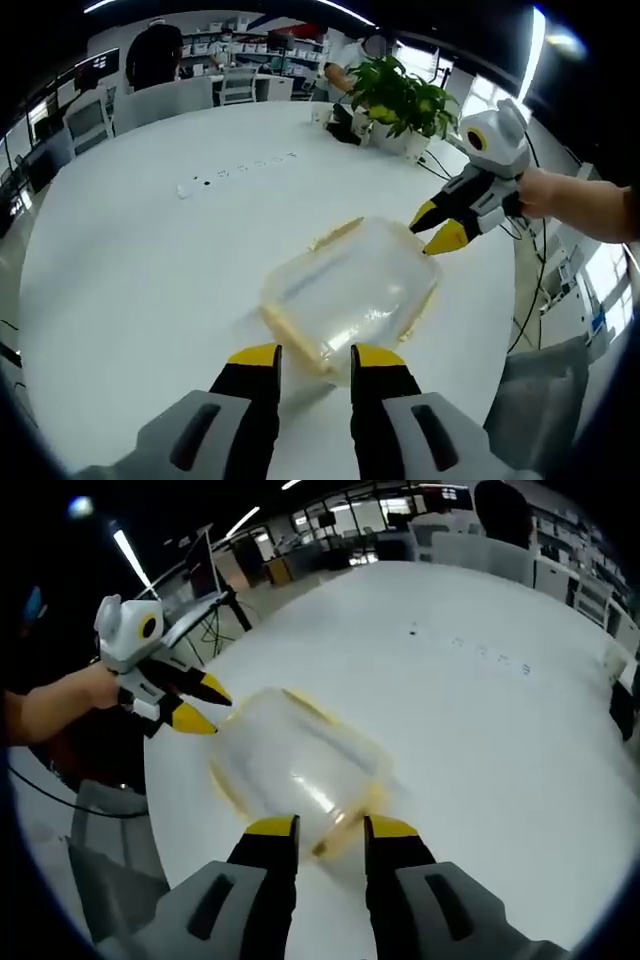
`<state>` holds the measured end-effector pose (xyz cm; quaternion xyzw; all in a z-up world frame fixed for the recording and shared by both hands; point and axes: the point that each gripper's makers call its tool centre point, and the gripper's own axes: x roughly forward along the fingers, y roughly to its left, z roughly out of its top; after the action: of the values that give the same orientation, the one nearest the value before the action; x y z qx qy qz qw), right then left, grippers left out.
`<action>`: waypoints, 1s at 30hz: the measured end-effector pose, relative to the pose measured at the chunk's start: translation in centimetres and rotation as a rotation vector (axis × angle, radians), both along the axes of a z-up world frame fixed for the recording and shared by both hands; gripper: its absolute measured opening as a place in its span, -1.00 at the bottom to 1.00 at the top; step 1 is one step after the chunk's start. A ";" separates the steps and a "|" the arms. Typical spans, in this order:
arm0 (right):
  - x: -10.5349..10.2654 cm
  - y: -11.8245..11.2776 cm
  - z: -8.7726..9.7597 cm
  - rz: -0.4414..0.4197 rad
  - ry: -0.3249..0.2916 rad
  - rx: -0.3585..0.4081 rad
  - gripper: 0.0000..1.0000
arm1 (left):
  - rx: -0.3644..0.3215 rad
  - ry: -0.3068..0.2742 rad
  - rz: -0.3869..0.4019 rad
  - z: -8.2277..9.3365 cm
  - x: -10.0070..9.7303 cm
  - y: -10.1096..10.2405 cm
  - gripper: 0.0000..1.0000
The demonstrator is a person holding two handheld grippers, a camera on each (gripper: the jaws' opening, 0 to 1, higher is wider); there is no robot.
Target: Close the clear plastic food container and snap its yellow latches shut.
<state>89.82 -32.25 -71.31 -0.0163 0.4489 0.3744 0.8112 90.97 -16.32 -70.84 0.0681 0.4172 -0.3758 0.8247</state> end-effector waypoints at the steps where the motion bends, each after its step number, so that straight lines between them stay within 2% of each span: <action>1: -0.1 0.0 -0.1 -0.001 0.001 0.000 -0.55 | -0.008 0.005 0.005 -0.1 -0.1 -0.1 -0.63; 3: -0.2 0.1 -0.1 -0.007 0.011 0.015 -0.54 | -0.011 0.027 0.018 -0.6 -0.3 -0.2 -0.65; 4: -0.2 0.1 -0.2 -0.013 0.018 0.019 -0.54 | -0.044 0.028 0.031 -0.3 -0.2 -0.6 -0.66; 5: -0.2 0.1 -0.2 -0.013 0.017 0.022 -0.54 | -0.029 0.028 0.029 -0.4 -0.2 -0.3 -0.66; 22: 0.6 0.2 -0.2 -0.073 0.060 0.078 -0.58 | -0.078 0.080 0.107 -0.5 0.5 -0.1 -0.71; 30: 0.6 0.1 -0.4 -0.107 0.084 0.120 -0.59 | -0.155 0.152 0.188 -0.9 0.4 -0.1 -0.69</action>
<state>90.46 -32.13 -71.71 0.0723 0.4596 0.3571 0.8099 91.34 -16.46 -71.70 -0.0639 0.4526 -0.3323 0.8250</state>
